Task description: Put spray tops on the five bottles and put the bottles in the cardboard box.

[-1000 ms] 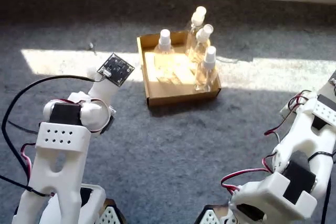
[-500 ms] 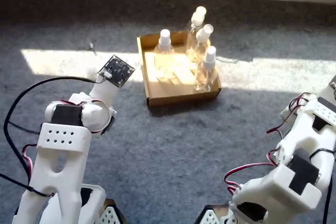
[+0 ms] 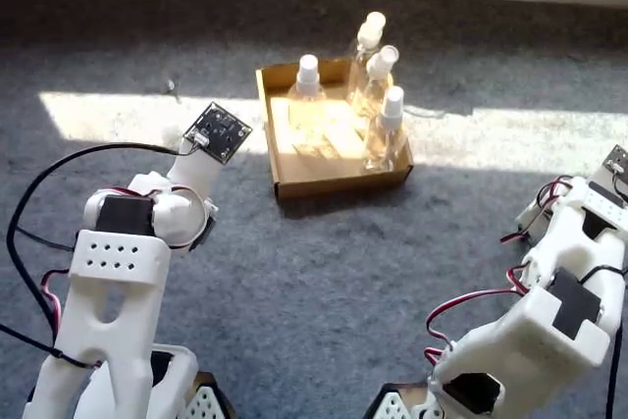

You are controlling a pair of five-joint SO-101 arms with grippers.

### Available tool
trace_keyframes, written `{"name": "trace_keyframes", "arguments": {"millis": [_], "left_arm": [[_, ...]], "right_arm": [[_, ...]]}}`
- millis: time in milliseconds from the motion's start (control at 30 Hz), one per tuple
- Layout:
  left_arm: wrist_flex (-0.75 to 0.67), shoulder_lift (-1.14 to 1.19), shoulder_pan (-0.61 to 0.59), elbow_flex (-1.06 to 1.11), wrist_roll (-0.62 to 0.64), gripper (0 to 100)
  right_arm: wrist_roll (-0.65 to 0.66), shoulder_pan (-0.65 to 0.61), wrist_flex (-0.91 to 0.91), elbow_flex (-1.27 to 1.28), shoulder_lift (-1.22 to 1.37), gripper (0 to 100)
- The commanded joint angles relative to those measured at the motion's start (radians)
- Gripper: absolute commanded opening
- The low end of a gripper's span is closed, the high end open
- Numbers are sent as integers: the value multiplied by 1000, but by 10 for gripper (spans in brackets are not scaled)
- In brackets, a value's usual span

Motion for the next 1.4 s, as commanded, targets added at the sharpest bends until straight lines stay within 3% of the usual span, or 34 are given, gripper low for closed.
{"name": "trace_keyframes", "arguments": {"millis": [0,167,433,533,700,867,1000,1200,1367], "left_arm": [[-17,-24,13,-8,0,4],[-17,-24,13,-7,0,4],[-17,-24,13,-7,0,4],[-17,-24,13,-7,0,4],[-11,-24,12,-7,0,4],[-11,-24,12,-8,3,4],[-12,-24,12,-10,5,4],[-9,-24,13,-90,18,4],[104,-24,13,-248,68,4]], "right_arm": [[-5,10,-13,-51,-1,351],[-5,10,-13,-51,-1,246],[-5,10,-13,-51,-1,217],[-3,1,-13,-56,-5,127],[74,-28,-13,-56,-5,15],[117,-53,-13,-65,-15,4],[127,-116,12,-151,-127,4],[132,-311,239,-268,-467,4],[365,-591,269,-176,-797,4]]}}
